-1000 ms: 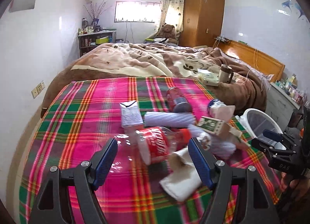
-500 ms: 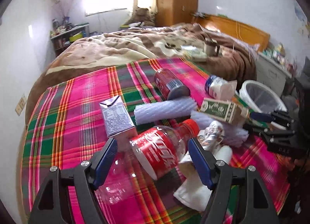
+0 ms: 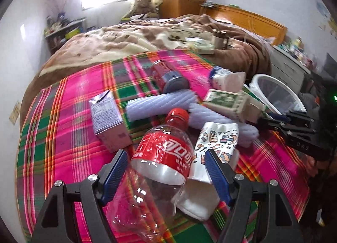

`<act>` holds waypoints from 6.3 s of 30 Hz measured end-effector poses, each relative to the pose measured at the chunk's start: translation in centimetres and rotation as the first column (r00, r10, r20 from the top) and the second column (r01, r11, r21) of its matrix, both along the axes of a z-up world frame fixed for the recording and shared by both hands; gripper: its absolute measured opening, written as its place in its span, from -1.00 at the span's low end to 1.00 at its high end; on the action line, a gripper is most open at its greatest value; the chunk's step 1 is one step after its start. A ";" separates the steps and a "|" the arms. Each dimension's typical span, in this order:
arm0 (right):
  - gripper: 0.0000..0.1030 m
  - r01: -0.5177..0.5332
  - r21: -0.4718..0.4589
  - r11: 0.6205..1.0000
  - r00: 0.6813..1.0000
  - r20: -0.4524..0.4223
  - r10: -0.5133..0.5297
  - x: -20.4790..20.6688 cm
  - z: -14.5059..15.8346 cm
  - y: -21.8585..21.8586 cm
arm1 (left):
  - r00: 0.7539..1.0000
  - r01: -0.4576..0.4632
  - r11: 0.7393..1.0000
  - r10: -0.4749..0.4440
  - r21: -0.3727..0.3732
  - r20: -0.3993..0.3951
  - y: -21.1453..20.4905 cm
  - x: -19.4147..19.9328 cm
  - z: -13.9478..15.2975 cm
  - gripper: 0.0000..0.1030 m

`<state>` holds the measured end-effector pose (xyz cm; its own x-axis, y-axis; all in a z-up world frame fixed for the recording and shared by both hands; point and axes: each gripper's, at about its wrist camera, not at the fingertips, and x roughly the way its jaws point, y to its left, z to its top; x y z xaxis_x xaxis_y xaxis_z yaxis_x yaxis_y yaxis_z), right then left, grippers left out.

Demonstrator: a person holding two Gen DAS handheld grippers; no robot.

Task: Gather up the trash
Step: 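Grasp the beige paper bag with the right tool while the left tool grasps the Coca-Cola bottle, then carry the bag and bottle over the white bin and open both tools to drop them, then move both tools back to the bed, left tool toward the grey milk carton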

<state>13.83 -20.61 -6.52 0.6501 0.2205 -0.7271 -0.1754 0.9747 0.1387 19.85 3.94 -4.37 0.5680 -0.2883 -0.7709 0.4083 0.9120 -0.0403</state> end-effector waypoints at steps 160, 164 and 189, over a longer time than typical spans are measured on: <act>0.29 0.172 0.102 0.980 0.958 0.216 -0.191 -4.6 5.8 -9.0 | 0.980 -0.066 0.972 0.106 -0.227 0.167 -9.8 -5.9 7.3 0.42; 0.29 0.143 0.107 0.984 0.965 0.206 -0.162 -3.7 5.6 -7.5 | 0.965 -0.155 0.969 0.190 -0.191 0.182 -6.4 -5.3 7.0 0.42; 0.32 0.110 0.136 0.985 0.991 0.061 -0.119 6.1 2.2 -1.9 | 0.920 -0.363 0.907 0.385 -0.213 0.071 5.2 3.3 2.0 0.43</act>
